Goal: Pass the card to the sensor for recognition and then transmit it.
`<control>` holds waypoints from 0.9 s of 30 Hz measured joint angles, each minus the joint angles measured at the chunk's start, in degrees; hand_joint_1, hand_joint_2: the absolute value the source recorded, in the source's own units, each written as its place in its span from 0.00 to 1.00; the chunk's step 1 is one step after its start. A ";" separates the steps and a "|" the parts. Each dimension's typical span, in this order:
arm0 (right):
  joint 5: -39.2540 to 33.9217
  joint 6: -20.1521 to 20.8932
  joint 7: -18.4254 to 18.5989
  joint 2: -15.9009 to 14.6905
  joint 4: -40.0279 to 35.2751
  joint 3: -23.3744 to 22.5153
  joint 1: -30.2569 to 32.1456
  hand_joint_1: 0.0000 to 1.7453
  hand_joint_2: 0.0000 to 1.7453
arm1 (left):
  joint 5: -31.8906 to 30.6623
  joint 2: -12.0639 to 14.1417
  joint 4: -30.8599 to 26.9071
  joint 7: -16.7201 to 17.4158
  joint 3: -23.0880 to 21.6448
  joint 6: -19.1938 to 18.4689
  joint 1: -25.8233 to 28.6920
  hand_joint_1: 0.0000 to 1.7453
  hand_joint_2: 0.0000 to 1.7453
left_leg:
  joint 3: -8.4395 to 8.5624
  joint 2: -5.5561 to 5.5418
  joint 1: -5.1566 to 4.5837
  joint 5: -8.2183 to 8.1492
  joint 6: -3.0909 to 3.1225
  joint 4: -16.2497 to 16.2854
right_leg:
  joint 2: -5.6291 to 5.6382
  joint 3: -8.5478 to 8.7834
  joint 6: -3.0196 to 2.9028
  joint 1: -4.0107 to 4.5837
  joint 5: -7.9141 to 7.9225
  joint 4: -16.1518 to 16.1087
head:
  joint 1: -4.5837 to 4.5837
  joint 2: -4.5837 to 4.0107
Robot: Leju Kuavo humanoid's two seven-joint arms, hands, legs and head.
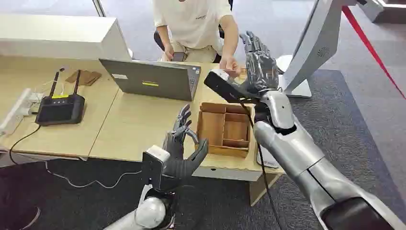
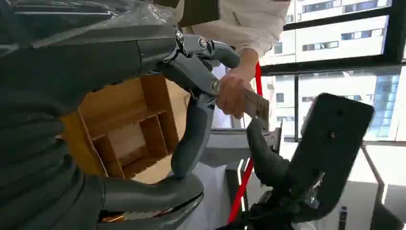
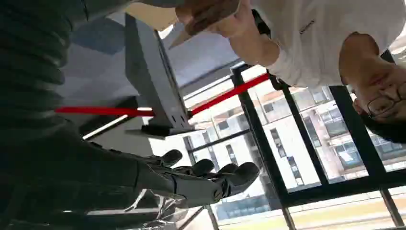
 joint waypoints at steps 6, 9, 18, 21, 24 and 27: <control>7.55 1.23 1.71 1.64 6.30 4.46 -0.74 0.00 1.00 | 0.02 0.02 0.99 -0.15 -1.01 0.00 -0.62 0.00 1.00 | 0.00 0.01 0.01 0.00 0.00 0.00 | 0.00 -0.01 0.00 0.00 0.00 0.00 | 0.00 0.00; 8.06 1.18 1.21 2.19 8.14 5.08 -0.74 0.00 1.00 | -0.63 0.04 1.01 0.06 -1.07 0.00 -0.60 0.00 1.00 | 0.00 0.01 0.01 0.00 0.00 0.00 | 0.00 -0.01 0.00 0.01 0.01 0.00 | 0.00 0.00; 8.17 0.94 0.13 3.11 11.88 5.99 -0.73 0.00 1.00 | -1.27 0.22 1.03 0.22 -1.09 0.00 -0.22 0.00 1.00 | 0.01 0.01 0.00 0.01 0.00 0.00 | 0.01 -0.01 0.00 0.01 0.01 0.00 | 0.00 0.00; 8.21 0.57 -0.56 3.48 13.03 5.99 -0.72 0.00 1.00 | -1.70 0.33 1.03 0.24 -1.07 0.00 0.08 0.00 1.00 | 0.01 0.02 0.00 0.01 0.00 0.00 | 0.01 -0.01 0.00 0.01 0.01 0.00 | -0.02 0.00; 8.54 -0.08 -1.02 3.80 13.91 5.97 -0.72 1.00 1.00 | -1.81 0.42 1.03 0.22 -1.05 0.00 0.31 0.00 1.00 | 0.01 0.02 0.00 0.01 0.00 0.00 | 0.01 -0.01 0.00 0.01 0.01 0.00 | -0.02 0.00; 8.56 -0.24 -1.20 4.09 14.54 5.97 -0.72 1.00 1.00 | -1.88 0.46 1.05 0.22 -1.05 0.00 0.37 0.00 1.00 | 0.01 0.02 0.01 0.01 0.00 0.00 | 0.01 -0.01 0.00 0.01 0.01 0.00 | 0.00 0.00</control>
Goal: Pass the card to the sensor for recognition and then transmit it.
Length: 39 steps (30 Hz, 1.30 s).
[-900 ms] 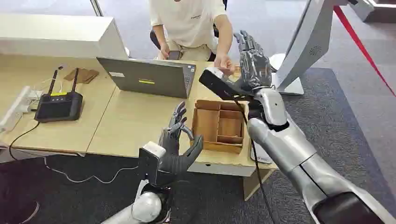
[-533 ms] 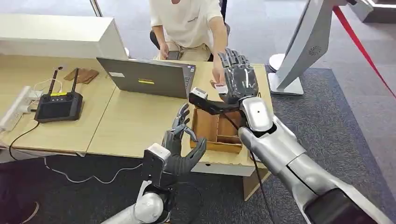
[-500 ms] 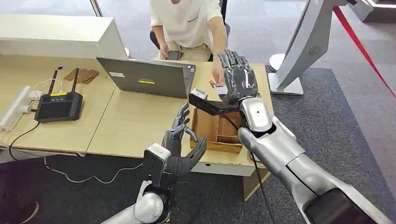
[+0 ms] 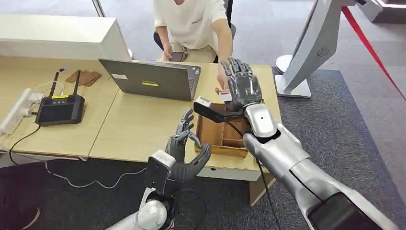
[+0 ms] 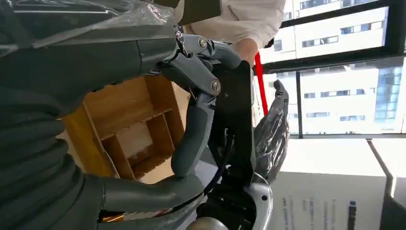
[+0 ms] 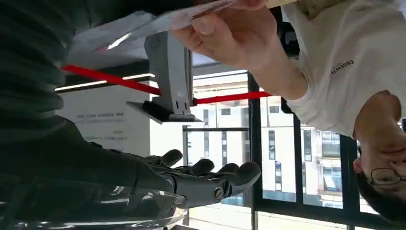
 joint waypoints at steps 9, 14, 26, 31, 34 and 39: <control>-0.13 -0.15 -0.55 0.39 1.03 -0.11 0.00 1.00 1.00 | -0.42 0.02 0.20 -0.02 0.02 0.00 0.49 0.00 1.00 | 0.01 0.00 0.00 0.00 0.00 0.00 | 0.00 0.01 0.00 0.00 0.00 0.00 | 0.00 0.00; -0.17 -0.70 -0.55 0.63 1.38 -0.37 0.00 1.00 1.00 | -0.46 0.07 0.20 -0.07 0.04 0.00 0.64 0.00 1.00 | 0.02 0.00 -0.01 0.00 0.00 0.00 | 0.00 0.01 0.00 0.00 0.00 0.00 | 0.00 0.00; -0.55 -1.05 -0.98 0.81 2.08 -1.42 -0.01 1.00 1.00 | -0.66 0.24 0.22 -0.13 0.04 0.00 0.87 0.00 1.00 | 0.02 0.00 0.00 0.01 0.00 0.00 | 0.00 0.02 0.00 0.00 0.01 0.00 | 0.00 0.00; -2.36 -2.21 -2.25 0.81 2.06 -1.57 0.01 1.00 1.00 | -2.20 0.28 0.22 0.18 0.46 0.00 1.51 0.00 1.00 | 0.02 0.00 0.00 0.00 0.00 0.00 | 0.00 0.02 0.00 0.00 0.00 0.00 | -0.02 0.00; -3.37 -2.17 -2.27 0.59 1.44 -1.92 0.09 1.00 1.00 | -3.17 0.35 0.15 0.52 0.94 0.00 2.29 0.00 1.00 | 0.02 0.01 0.00 0.00 0.00 0.00 | 0.00 0.01 0.00 0.00 0.00 0.00 | 0.00 0.00; -5.29 -2.21 -1.77 -0.51 -0.55 -2.97 0.50 1.00 1.00 | -5.66 0.52 -0.57 1.07 2.38 0.00 3.68 0.00 1.00 | 0.04 0.01 0.00 0.00 0.00 0.01 | 0.00 0.01 0.00 0.00 0.00 -0.01 | 0.00 0.00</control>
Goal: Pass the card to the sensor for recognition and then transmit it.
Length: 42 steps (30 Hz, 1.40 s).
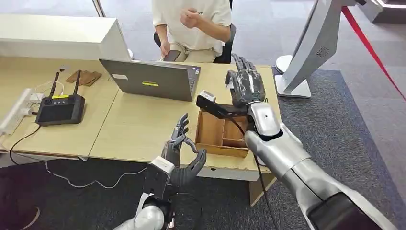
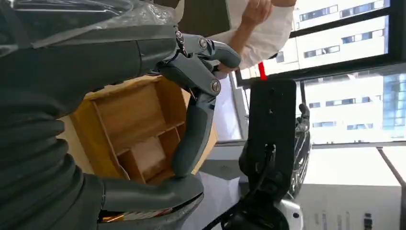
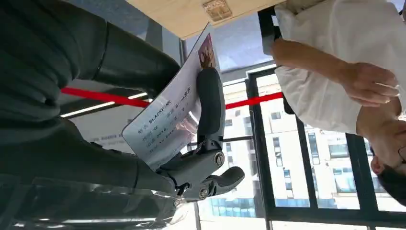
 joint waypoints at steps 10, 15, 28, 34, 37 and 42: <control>-3.04 0.15 1.90 -6.41 -7.85 -3.67 3.30 1.00 1.00 | -4.81 0.81 -3.61 1.55 4.87 0.00 4.56 0.00 1.00 | 0.01 0.01 -0.01 0.00 0.00 0.02 | 0.01 0.02 0.01 -0.01 0.00 -0.03 | 0.00 0.00; -3.34 0.09 4.00 -11.80 -15.64 -6.73 7.83 1.00 1.00 | -8.87 1.14 -6.74 2.62 8.13 0.00 7.82 0.00 1.00 | 0.01 -0.02 -0.02 -0.02 0.00 0.01 | 0.00 0.03 0.01 -0.01 0.00 -0.03 | -0.02 0.00; -0.54 1.47 6.69 -20.52 -32.70 -12.63 21.09 1.00 1.00 | -11.73 1.70 -12.59 4.50 14.12 0.00 12.34 0.00 1.00 | 0.01 -0.02 0.01 -0.04 0.01 -0.01 | 0.01 0.04 0.00 -0.03 0.00 -0.04 | -0.02 0.00; -0.19 1.90 7.06 -22.20 -37.24 -13.92 23.79 1.00 1.00 | -11.76 1.73 -13.62 4.55 15.27 0.00 12.73 0.00 1.00 | 0.01 -0.02 0.00 -0.03 0.01 -0.01 | 0.01 0.04 0.00 -0.03 0.00 -0.04 | 0.00 0.00; -0.19 2.47 7.06 -22.73 -38.73 -14.27 24.39 1.00 1.00 | -11.76 1.75 -13.96 4.59 15.49 0.00 12.86 0.00 1.00 | 0.03 -0.01 0.00 -0.03 0.01 -0.01 | 0.01 0.04 0.00 -0.03 0.00 -0.04 | 0.00 0.00; 0.48 5.33 6.69 -22.95 -39.03 -14.29 27.16 1.00 1.00 | -11.23 1.84 -14.01 5.16 15.58 0.00 12.77 0.00 1.00 | 0.00 -0.02 0.00 -0.03 0.01 -0.01 | 0.00 0.04 0.01 -0.02 0.00 -0.04 | 0.00 0.00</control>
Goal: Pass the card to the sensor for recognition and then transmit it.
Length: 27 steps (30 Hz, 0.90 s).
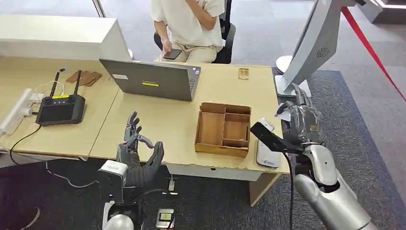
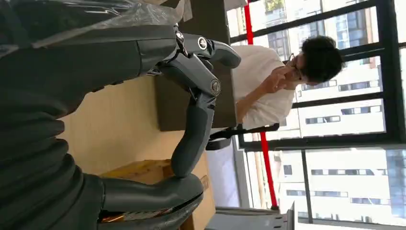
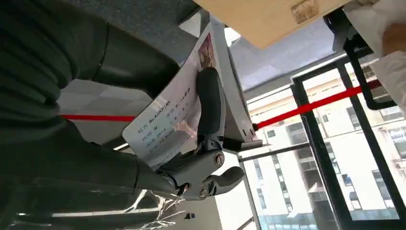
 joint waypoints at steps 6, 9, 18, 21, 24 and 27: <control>-2.27 0.85 -2.01 0.09 2.45 0.15 1.62 1.00 1.00 | 1.92 0.11 0.09 0.24 -0.48 0.00 -1.48 0.00 1.00 | -0.01 0.00 0.00 0.00 0.00 -0.01 | 0.00 0.00 0.00 0.00 0.00 0.00 | 0.00 0.00; -2.75 0.79 -2.91 0.39 4.37 0.33 1.89 1.00 1.00 | 2.40 0.13 0.28 0.24 -0.87 0.00 -2.44 0.00 1.00 | 0.00 0.01 0.00 0.00 0.00 -0.01 | 0.00 0.00 0.00 0.00 0.00 0.00 | -0.02 0.00; -3.32 0.83 -3.34 1.53 8.52 0.74 1.98 1.00 1.00 | 3.08 0.13 0.87 0.31 -1.84 0.00 -3.33 0.00 1.00 | -0.01 0.01 0.00 0.00 0.00 -0.01 | 0.00 0.00 0.00 0.00 0.00 0.00 | -0.02 0.00; -4.00 0.72 -3.60 2.23 9.88 1.03 1.93 1.00 1.00 | 3.54 0.13 1.29 0.46 -2.34 0.00 -3.78 0.00 1.00 | -0.02 0.01 0.00 0.00 0.00 -0.01 | 0.00 -0.01 0.00 0.00 0.00 0.00 | -0.02 0.00; -4.63 0.55 -3.89 2.89 11.50 1.22 1.80 1.00 1.00 | 4.20 0.13 1.75 0.48 -3.00 0.00 -4.46 0.00 1.00 | -0.01 0.01 0.01 0.00 0.00 -0.01 | 0.00 -0.01 0.00 0.00 0.00 0.00 | -0.02 0.00; -5.51 0.11 -4.66 3.65 14.01 1.57 1.51 1.00 1.00 | 4.85 0.13 2.23 0.44 -3.83 0.00 -5.50 0.00 1.00 | -0.01 0.00 0.00 0.00 0.00 -0.01 | 0.00 0.00 0.00 0.00 0.00 0.00 | -0.02 0.00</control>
